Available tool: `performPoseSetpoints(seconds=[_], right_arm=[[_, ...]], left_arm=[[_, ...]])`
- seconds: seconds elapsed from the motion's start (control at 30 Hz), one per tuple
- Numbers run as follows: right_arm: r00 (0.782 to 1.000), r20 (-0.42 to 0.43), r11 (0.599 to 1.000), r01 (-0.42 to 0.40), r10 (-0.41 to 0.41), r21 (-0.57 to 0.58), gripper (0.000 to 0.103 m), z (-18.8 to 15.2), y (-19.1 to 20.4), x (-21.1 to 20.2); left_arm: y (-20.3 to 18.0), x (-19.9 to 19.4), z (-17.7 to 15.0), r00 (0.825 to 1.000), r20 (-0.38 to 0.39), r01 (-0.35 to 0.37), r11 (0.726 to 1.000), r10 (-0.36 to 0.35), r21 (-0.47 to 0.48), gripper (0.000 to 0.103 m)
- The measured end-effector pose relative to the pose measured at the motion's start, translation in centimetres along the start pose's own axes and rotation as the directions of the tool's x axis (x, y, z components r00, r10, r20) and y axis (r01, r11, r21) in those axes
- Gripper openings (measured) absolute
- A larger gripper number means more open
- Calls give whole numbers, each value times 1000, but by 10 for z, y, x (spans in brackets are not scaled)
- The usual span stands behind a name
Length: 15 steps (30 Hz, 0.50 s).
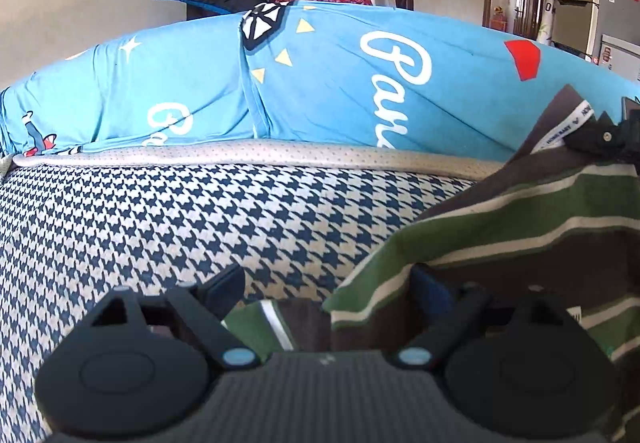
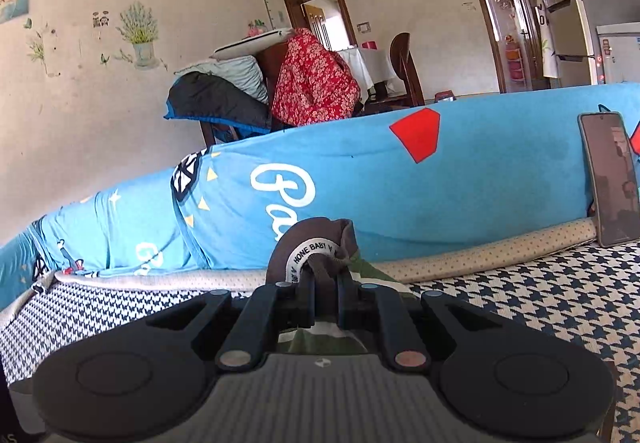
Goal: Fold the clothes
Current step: 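Lift the shirt by the collar with the right gripper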
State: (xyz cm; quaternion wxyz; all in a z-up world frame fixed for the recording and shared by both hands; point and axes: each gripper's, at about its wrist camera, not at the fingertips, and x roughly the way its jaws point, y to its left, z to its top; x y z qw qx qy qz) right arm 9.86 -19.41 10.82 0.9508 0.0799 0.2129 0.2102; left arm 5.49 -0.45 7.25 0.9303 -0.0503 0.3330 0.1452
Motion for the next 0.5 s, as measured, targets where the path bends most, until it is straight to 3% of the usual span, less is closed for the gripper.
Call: performPoseSetpoints(seconds=[0.27, 0.33, 0.37, 0.4, 0.5], right_arm=[[996, 93, 1000, -10, 8, 24, 11, 15, 10, 7], [993, 116, 999, -13, 9, 29, 11, 18, 13, 9], [992, 127, 999, -14, 10, 32, 12, 20, 14, 10], [990, 139, 999, -15, 10, 35, 18, 22, 15, 11], [999, 37, 997, -17, 15, 71, 40, 14, 6, 25]], left_arm=[[10, 13, 20, 997, 51, -49, 997, 51, -56, 91], [11, 13, 25, 993, 81, -82, 994, 87, -71, 95], [13, 14, 27, 989, 88, -108, 991, 115, -81, 102], [17, 18, 28, 990, 65, -119, 988, 125, -96, 103], [29, 31, 29, 990, -26, -142, 980, 139, -142, 103]])
